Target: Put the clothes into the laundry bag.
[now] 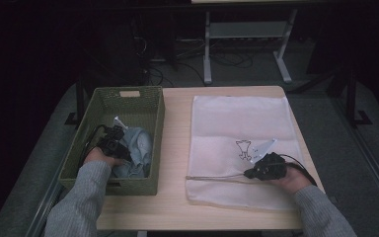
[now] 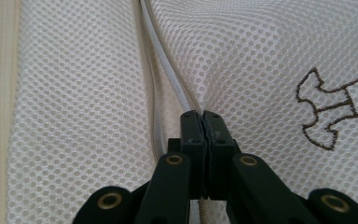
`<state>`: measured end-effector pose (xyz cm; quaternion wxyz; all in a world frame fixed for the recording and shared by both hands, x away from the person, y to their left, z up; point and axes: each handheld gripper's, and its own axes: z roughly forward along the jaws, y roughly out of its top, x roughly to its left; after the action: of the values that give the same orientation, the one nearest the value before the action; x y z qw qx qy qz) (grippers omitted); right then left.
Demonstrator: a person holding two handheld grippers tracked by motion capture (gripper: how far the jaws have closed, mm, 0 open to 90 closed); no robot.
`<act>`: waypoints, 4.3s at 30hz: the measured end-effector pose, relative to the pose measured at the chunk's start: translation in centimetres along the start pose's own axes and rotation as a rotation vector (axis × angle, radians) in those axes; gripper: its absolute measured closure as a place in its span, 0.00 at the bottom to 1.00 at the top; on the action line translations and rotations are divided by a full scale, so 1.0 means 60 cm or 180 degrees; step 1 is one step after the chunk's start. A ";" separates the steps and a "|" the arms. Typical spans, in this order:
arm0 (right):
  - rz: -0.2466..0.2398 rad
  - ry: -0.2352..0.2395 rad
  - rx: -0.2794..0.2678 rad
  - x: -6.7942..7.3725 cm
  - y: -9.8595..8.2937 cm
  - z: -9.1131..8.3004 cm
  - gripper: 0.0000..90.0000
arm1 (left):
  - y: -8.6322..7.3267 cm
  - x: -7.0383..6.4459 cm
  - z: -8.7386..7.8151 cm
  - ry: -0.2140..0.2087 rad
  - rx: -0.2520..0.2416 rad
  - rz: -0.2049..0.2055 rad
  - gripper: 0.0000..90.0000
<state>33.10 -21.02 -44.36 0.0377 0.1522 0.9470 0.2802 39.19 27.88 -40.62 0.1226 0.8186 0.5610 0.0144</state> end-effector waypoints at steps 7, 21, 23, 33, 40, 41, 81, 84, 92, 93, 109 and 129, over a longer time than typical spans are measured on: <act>0.0010 -0.0007 -0.0068 -0.001 0.005 -0.011 0.97 | -0.004 0.010 -0.014 -0.0129 -0.0083 -0.0083 0.72; 0.0154 0.0064 -0.0251 -0.011 0.001 -0.028 0.97 | -0.038 0.045 -0.069 -0.0792 -0.0499 -0.0407 0.75; 0.0151 0.0064 -0.0239 -0.011 0.002 -0.029 0.97 | -0.045 0.052 -0.079 -0.0900 -0.0569 -0.0477 0.75; 0.0178 0.0055 -0.0316 -0.015 0.010 -0.044 0.97 | -0.083 0.080 -0.109 -0.1440 -0.0973 -0.0707 0.76; 0.0200 0.0077 -0.0333 -0.017 0.013 -0.047 0.98 | -0.101 0.090 -0.117 -0.1714 -0.1181 -0.0763 0.76; 0.0200 0.0081 -0.0340 -0.017 0.013 -0.047 0.98 | -0.103 0.090 -0.119 -0.1754 -0.1200 -0.0791 0.76; 0.0209 0.0037 -0.0389 -0.025 0.019 -0.063 0.98 | -0.123 0.088 -0.195 -0.2257 -0.1739 -0.0722 0.78; 0.0212 0.0041 -0.0391 -0.026 0.019 -0.064 0.98 | -0.120 0.084 -0.200 -0.2266 -0.1735 -0.0684 0.78; 0.0213 0.0045 -0.0407 -0.027 0.019 -0.066 0.98 | -0.112 0.074 -0.204 -0.2303 -0.1733 -0.0642 0.78; 0.0205 0.0039 -0.0411 -0.027 0.020 -0.068 0.98 | -0.112 0.073 -0.205 -0.2309 -0.1735 -0.0648 0.78; 0.0231 0.0042 -0.0439 -0.030 0.021 -0.071 0.98 | -0.094 0.038 -0.227 -0.2448 -0.1782 -0.0456 0.78; 0.0193 0.0015 -0.0460 -0.033 0.032 -0.087 0.98 | -0.058 -0.070 -0.231 -0.2801 -0.1624 0.0076 0.78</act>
<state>34.67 -22.82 -38.97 0.0378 0.1771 0.9194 0.3493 32.22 27.76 -27.48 0.5432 0.6974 0.4254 -0.1939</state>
